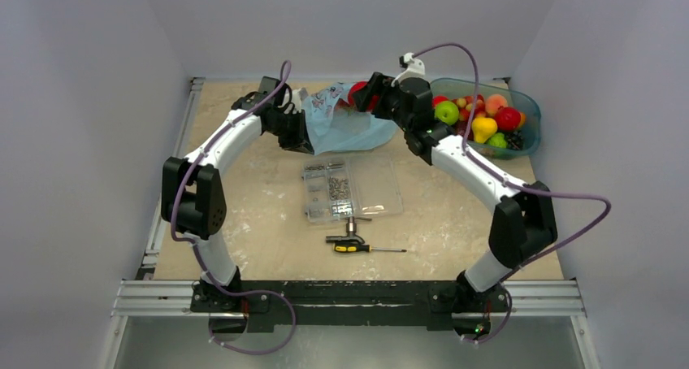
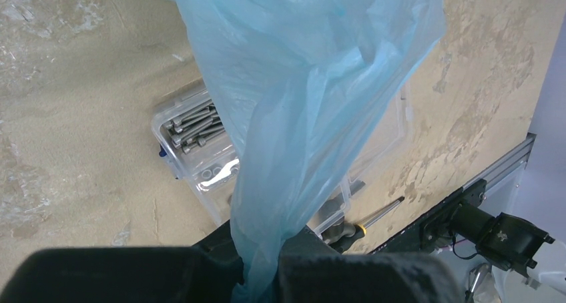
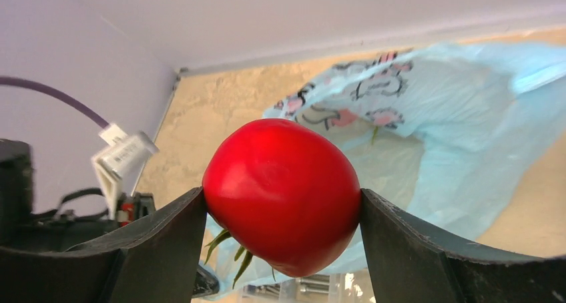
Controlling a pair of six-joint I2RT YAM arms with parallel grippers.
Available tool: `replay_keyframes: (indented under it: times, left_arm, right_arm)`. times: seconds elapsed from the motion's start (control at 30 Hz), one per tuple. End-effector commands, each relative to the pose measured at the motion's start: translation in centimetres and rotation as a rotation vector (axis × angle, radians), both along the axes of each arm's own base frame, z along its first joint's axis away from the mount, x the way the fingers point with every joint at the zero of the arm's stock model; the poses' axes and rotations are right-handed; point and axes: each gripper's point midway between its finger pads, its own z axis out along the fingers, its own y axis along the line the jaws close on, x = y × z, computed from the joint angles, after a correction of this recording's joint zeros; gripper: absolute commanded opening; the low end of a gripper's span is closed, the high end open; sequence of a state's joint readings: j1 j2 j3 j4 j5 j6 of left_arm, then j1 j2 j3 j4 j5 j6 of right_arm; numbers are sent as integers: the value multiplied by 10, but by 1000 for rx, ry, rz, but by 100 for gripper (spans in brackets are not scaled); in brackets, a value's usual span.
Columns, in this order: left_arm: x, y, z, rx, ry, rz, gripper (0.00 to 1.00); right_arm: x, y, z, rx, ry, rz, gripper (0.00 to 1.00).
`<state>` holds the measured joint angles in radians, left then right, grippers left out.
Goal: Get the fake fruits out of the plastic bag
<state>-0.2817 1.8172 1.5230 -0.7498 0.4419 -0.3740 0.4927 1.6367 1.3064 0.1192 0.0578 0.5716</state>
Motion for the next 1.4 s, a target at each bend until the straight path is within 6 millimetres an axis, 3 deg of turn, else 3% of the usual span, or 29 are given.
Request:
replay_keyframes:
  times: [0.0,0.13,0.27,0.5,0.7,0.73,0.87,1.1,1.37]
  left_arm:
    - [3,0,24,-31,-63,-8,0]
    - [3,-1,24,-35,-60,-8,0]
    - [3,-1,27,-41,-65,-10,0]
    - [3,-2,27,-44,-64,-10,0]
    - [3,-2,27,-43,-66,-13,0]
    - [3,-1,27,-42,-67,-11,0]
    - [3,-2,26,-41,-64,-13,0]
    - [2,-6,30,-69,-59,-18,0]
    - [1,-4,28,-64,-62,-15,0]
  right_arm:
    - [-10,-44,55,-101,-146,-137,11]
    - [-13,-98,88,-194,-221,-333,11]
    - [-10,-158,91,-252,-210,-525,11]
    - [15,-250,66,-352,-121,-774,19]
    - [48,-316,12,-524,96,-901,23]
    - [55,-323,-1,-542,141,-905,23]
    - [69,-342,-23,-580,221,-916,28]
    - [75,-354,-61,-608,304,-895,43]
    - [84,-346,-81,-610,335,-832,74]
